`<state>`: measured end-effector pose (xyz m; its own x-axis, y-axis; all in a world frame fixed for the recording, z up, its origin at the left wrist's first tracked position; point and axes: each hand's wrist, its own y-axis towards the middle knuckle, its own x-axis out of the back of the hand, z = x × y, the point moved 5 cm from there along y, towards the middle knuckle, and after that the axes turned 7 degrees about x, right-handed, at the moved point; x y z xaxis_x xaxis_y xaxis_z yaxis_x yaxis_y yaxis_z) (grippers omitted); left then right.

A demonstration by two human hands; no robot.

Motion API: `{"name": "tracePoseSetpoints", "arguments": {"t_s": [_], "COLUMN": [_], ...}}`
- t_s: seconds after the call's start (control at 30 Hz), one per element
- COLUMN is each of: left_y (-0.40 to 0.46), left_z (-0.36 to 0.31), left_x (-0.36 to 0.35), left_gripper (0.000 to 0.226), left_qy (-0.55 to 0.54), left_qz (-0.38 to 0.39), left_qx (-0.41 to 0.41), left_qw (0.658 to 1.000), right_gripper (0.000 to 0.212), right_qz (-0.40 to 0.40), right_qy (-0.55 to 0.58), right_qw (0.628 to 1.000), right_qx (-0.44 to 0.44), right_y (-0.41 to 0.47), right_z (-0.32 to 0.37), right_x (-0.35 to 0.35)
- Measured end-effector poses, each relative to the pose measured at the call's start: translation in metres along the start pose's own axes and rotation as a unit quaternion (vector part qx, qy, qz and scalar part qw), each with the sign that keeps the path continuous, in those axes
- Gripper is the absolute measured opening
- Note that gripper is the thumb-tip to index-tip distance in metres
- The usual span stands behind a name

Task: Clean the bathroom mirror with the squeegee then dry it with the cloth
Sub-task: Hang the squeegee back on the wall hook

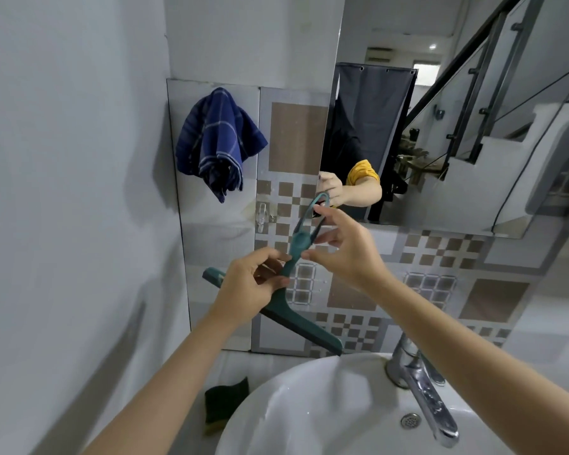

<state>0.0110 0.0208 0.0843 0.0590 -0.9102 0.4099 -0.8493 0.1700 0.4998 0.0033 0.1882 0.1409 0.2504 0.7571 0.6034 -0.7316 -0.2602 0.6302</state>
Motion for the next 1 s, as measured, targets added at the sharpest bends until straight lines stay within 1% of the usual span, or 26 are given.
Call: {"name": "tracePoseSetpoints", "arguments": {"t_s": [0.13, 0.3, 0.4, 0.5, 0.67, 0.8, 0.87, 0.9, 0.93, 1.0], "left_y": [-0.011, -0.02, -0.023, -0.024, -0.026, -0.026, -0.026, -0.024, -0.02, -0.006], "left_z": [0.033, 0.07, 0.092, 0.112, 0.13, 0.131, 0.125, 0.119, 0.109, 0.075], "left_x": [0.005, 0.008, 0.007, 0.003, -0.002, -0.005, -0.002, 0.004, 0.014, 0.039], "left_gripper": [0.03, 0.031, 0.034, 0.031, 0.031, 0.029, 0.031, 0.033, 0.033, 0.028], "left_qy": [-0.008, -0.001, -0.002, -0.007, -0.022, -0.016, -0.008, -0.007, -0.009, -0.019], "left_qz": [-0.049, -0.08, -0.08, -0.075, -0.085, -0.078, -0.083, -0.099, -0.124, -0.194], "left_qx": [0.035, 0.06, 0.091, 0.12, 0.143, 0.136, 0.134, 0.129, 0.115, 0.055], "left_qw": [0.998, 0.995, 0.993, 0.99, 0.986, 0.987, 0.988, 0.987, 0.986, 0.979], "right_gripper": [0.087, 0.088, 0.089, 0.089, 0.087, 0.081, 0.074, 0.069, 0.063, 0.05], "right_qz": [0.025, 0.071, 0.093, 0.107, 0.11, 0.119, 0.105, 0.085, 0.054, -0.028], "right_qy": [-0.008, -0.013, -0.025, -0.028, -0.042, -0.056, -0.064, -0.067, -0.068, -0.059], "right_qw": [1.0, 0.997, 0.995, 0.994, 0.993, 0.99, 0.99, 0.991, 0.991, 0.986], "right_qx": [0.014, 0.036, 0.028, 0.02, 0.027, 0.048, 0.063, 0.078, 0.101, 0.153], "right_y": [0.007, 0.017, 0.02, 0.019, 0.02, 0.017, 0.017, 0.019, 0.022, 0.035], "right_z": [-0.005, -0.016, -0.026, -0.036, -0.044, -0.045, -0.043, -0.039, -0.033, -0.014], "right_x": [-0.035, -0.077, -0.097, -0.113, -0.123, -0.121, -0.115, -0.109, -0.102, -0.083]}}
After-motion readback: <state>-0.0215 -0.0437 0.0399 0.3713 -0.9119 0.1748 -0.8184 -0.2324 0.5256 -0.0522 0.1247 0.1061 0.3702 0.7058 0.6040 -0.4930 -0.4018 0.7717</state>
